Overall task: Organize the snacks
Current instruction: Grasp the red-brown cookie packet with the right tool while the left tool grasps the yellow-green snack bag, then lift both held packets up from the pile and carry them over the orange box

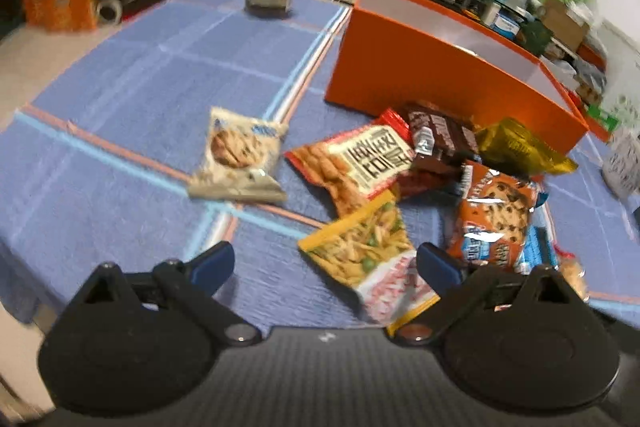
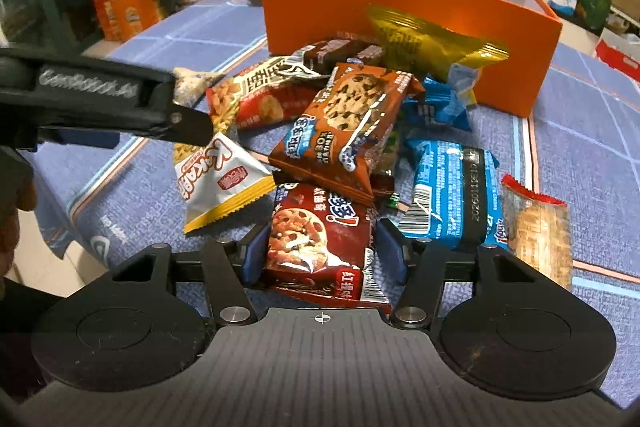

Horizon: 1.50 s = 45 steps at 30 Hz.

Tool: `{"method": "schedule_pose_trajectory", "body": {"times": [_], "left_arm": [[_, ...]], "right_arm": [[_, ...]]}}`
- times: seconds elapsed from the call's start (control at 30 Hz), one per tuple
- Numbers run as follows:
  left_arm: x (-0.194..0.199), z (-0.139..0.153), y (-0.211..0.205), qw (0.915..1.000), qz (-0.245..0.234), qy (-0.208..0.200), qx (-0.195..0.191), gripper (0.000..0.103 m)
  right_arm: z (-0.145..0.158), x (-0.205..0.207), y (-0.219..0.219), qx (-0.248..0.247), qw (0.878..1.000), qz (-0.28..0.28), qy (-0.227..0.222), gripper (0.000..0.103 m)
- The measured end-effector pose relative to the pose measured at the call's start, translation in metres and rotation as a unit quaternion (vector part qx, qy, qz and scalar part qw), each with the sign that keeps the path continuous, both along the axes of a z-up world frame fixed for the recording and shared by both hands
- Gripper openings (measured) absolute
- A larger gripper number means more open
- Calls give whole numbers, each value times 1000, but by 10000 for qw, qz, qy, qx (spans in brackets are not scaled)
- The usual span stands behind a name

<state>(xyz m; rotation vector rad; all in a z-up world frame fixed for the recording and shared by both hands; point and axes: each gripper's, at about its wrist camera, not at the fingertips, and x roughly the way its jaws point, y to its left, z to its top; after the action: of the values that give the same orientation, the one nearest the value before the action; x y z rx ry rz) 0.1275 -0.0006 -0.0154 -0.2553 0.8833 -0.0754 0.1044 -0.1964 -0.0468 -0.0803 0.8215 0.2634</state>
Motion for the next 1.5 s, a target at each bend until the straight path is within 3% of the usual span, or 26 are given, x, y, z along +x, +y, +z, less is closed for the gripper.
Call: {"method": "schedule_pose_trajectory", "body": {"times": [0.07, 0.3, 0.47, 0.5, 0.53, 0.6, 0.73, 1.07, 1.5], "left_arm": [[1, -1, -5, 9997, 74, 31, -218, 97], [13, -15, -16, 9981, 290, 319, -450, 96], [11, -16, -16, 9983, 271, 220, -469, 96], [11, -15, -15, 9982, 231, 225, -510, 88], [10, -14, -15, 9986, 186, 206, -461, 66], [10, -12, -15, 9988, 31, 229, -432, 51], [10, -12, -15, 9982, -148, 298, -497, 41], [0, 13, -19, 9978, -406, -388, 343, 40], [1, 18, -13, 9970, -399, -482, 460, 40]], "right_arm": [[0, 0, 1, -29, 10000, 10, -12, 50], [-1, 1, -3, -3, 9999, -60, -109, 44], [-1, 2, -4, 3, 10000, -48, -85, 39], [0, 2, -5, 32, 10000, -46, -56, 36], [1, 2, -7, 81, 10000, -37, -4, 34], [2, 2, -8, 113, 9999, -21, 55, 34], [3, 1, -8, 96, 9999, 33, 86, 34], [10, -10, -10, 61, 9999, 137, 71, 34], [31, -43, -14, -246, 9985, 367, -312, 34]]}}
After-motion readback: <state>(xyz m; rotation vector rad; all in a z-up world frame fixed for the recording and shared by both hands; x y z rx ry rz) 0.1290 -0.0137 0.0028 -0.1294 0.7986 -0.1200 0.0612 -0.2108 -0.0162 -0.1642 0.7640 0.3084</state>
